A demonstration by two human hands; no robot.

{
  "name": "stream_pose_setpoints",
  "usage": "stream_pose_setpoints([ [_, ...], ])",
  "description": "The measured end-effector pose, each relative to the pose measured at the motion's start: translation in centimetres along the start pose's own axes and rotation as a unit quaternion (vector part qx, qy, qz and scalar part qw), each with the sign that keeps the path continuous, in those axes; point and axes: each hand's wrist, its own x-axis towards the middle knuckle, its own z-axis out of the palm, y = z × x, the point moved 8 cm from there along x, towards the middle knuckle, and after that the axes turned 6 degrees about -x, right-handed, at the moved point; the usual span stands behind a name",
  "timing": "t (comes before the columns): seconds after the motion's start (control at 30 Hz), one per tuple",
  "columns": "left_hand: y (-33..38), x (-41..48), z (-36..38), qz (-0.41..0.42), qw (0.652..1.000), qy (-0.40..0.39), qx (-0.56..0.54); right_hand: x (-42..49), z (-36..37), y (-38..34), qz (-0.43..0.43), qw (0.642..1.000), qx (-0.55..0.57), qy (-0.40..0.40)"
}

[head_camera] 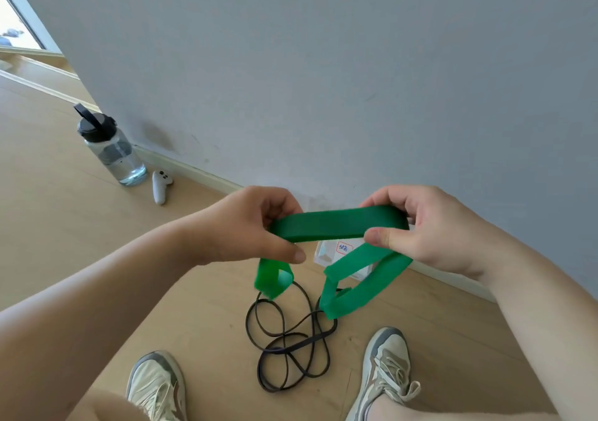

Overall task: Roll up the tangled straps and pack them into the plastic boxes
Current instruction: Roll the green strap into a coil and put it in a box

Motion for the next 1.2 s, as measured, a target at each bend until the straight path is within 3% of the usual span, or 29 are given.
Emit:
stream_pose_setpoints([
  [0.13, 2.9, -1.2, 0.6, 0.044, 0.988, -0.01, -0.146, -0.3, 0.8, 0.8, -0.007, 0.998, 0.003, -0.063],
  [0.27, 4.4, -1.8, 1.8, 0.078, 0.99, 0.013, -0.117, -0.9, 3.4, -2.1, -0.059, 0.984, 0.116, -0.121],
  [0.37, 5.0, -1.6, 2.0, 0.088, 0.992, 0.038, -0.081, -0.2, 4.2, -3.0, -0.06, 0.979, 0.17, -0.093],
  [0.5, 3.3, -0.7, 2.8, 0.056, 0.994, -0.008, 0.095, 0.6, 4.2, -2.6, -0.051, 0.992, 0.099, -0.064],
  [0.6, 0.8, 0.1, 2.5, 0.035, 0.978, -0.024, 0.206, 0.8, 3.0, -1.7, -0.04, 0.99, 0.129, -0.041],
  [0.73, -0.4, 0.4, 0.8, 0.012, 0.984, 0.012, 0.178, 0.6, 0.9, 0.4, -0.01, 0.997, 0.081, -0.016],
  [0.8, 0.1, 0.0, 0.8, 0.003, 0.984, -0.011, 0.177, 0.5, 0.1, 2.3, 0.021, 0.999, 0.032, -0.002],
  [0.9, 1.4, -1.0, 1.4, 0.001, 0.996, -0.077, 0.045, 0.4, -0.5, 4.0, 0.055, 0.998, -0.033, 0.016],
  [1.0, 2.1, -1.2, 1.6, 0.0, 0.995, -0.092, -0.047, 0.4, -0.4, 4.3, 0.058, 0.997, -0.05, 0.026],
  [1.2, -0.2, -0.4, 1.6, -0.046, 0.99, -0.041, 0.124, 0.4, 0.7, 3.5, 0.052, 0.996, -0.066, -0.016],
])
